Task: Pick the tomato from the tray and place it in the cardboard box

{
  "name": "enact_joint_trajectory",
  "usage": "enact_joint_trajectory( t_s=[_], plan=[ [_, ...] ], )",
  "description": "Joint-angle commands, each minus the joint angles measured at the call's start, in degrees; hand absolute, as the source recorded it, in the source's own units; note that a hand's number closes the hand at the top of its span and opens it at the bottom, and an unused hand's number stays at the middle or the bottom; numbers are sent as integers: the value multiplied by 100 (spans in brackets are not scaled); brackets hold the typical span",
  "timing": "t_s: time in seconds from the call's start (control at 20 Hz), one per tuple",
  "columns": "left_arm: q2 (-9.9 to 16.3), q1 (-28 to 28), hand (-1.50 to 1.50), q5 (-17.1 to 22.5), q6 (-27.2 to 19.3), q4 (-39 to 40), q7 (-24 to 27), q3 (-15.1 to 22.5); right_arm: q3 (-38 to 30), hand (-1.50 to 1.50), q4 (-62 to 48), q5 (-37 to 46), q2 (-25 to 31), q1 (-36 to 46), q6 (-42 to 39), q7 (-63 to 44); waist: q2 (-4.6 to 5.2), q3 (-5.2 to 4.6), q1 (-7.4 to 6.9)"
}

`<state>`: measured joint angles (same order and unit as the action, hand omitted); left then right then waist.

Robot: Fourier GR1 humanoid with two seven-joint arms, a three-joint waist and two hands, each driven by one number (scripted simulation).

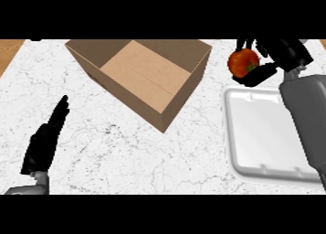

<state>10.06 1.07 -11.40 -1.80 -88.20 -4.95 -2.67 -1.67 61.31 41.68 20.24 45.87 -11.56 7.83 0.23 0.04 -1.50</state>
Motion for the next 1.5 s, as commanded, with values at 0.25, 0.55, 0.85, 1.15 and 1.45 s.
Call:
enact_joint_trajectory(
  t_s=[0.25, 0.55, 0.85, 1.15, 1.45],
  plan=[
    [7, -176, 0, 24, 40, 68, 180, -82, -248, 150, 241, -882, -748, 1126, -545, -205, -28, -7, 83],
    [-142, 55, 0, -171, -145, 337, 237, -35, -37, 150, -427, -619, -1338, 1788, -162, -620, -10, -7, 80],
    [-129, 13, 0, -192, -11, -69, -75, 95, -85, 150, -1882, -329, -1622, 2727, 287, -607, 16, -7, -14],
    [-193, -85, 0, -214, -51, 245, 310, 75, -92, 150, -3072, -131, -1995, 3344, 569, -772, 42, -11, -69],
    [-208, 224, 0, -282, 5, -139, -250, 224, 454, 150, -4142, -372, -2020, 3451, 1233, -668, 92, -11, -289]
  ],
)
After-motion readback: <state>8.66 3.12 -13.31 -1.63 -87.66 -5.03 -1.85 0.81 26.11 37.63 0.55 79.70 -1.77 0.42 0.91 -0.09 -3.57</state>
